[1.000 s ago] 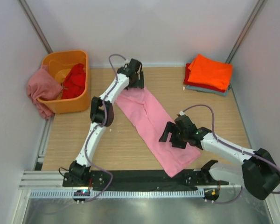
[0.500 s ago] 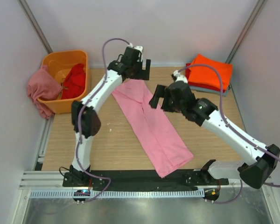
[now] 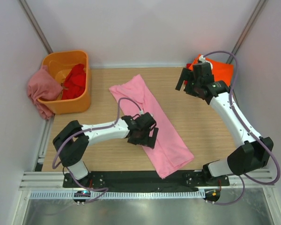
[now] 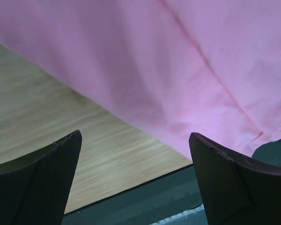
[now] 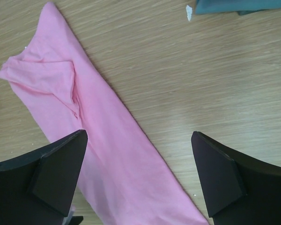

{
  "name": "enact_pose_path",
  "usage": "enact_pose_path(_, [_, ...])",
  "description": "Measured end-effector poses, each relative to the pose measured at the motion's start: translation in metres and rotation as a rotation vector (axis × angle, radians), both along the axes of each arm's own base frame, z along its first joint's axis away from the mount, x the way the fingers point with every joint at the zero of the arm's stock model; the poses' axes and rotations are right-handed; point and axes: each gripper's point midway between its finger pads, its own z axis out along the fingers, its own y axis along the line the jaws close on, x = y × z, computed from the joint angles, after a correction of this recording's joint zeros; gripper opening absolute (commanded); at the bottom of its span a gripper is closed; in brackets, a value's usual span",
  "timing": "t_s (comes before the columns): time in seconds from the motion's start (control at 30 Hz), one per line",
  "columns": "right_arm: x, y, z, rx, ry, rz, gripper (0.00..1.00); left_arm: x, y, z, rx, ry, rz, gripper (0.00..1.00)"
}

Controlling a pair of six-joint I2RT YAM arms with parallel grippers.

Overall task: Fold and stack the t-shirts
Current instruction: Fold the tshirt

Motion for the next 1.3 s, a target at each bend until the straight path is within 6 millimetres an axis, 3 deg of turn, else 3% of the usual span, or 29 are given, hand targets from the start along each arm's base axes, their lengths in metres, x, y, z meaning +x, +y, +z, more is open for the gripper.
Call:
enact_pose_path(0.07, [0.003,-0.011,-0.002,0.011,0.008,-0.019,1.0,-0.026,0.003,-0.016,0.02,0.052,-0.005,0.94])
enact_pose_path(0.13, [0.004,-0.015,-0.008,0.026,0.02,-0.02,1.0,-0.031,0.005,-0.024,0.016,0.071,0.018,0.93])
enact_pose_path(0.27, [0.015,0.005,-0.028,0.082,0.062,0.084,0.98,-0.033,-0.001,-0.028,-0.019,0.072,0.067,0.9])
enact_pose_path(0.33, [0.028,0.021,-0.045,0.109,0.108,0.145,0.95,-0.037,-0.007,-0.029,-0.039,0.07,0.072,0.77])
enact_pose_path(0.37, [0.037,0.028,-0.057,0.119,0.141,0.17,0.95,-0.04,-0.01,-0.03,-0.048,0.069,0.071,0.61])
enact_pose_path(0.43, [0.057,0.041,-0.078,0.134,0.187,0.214,0.94,-0.044,-0.014,-0.033,-0.065,0.072,0.079,0.41])
enact_pose_path(0.47, [0.066,0.047,-0.089,0.141,0.204,0.233,0.94,-0.046,-0.015,-0.036,-0.075,0.072,0.082,0.26])
enact_pose_path(0.57, [0.086,0.062,-0.114,0.185,0.257,0.302,0.92,-0.047,-0.021,-0.04,-0.112,0.073,0.093,0.0])
enact_pose_path(0.77, [0.135,0.091,-0.129,0.318,0.25,0.422,0.88,-0.049,-0.03,-0.041,-0.168,0.088,0.101,0.0])
enact_pose_path(0.93, [0.176,0.114,-0.152,0.374,0.202,0.475,0.86,-0.057,-0.011,-0.042,-0.162,0.085,0.123,0.0])
enact_pose_path(1.07, [0.18,0.141,-0.192,0.41,0.237,0.506,0.85,-0.064,0.005,-0.043,-0.147,0.087,0.134,0.0])
enact_pose_path(1.23, [0.178,0.186,-0.19,0.453,0.188,0.584,0.77,-0.065,0.005,-0.043,-0.15,0.093,0.147,0.0])
enact_pose_path(1.3, [0.174,0.203,-0.193,0.457,0.178,0.613,0.61,-0.065,0.005,-0.043,-0.151,0.094,0.15,0.0])
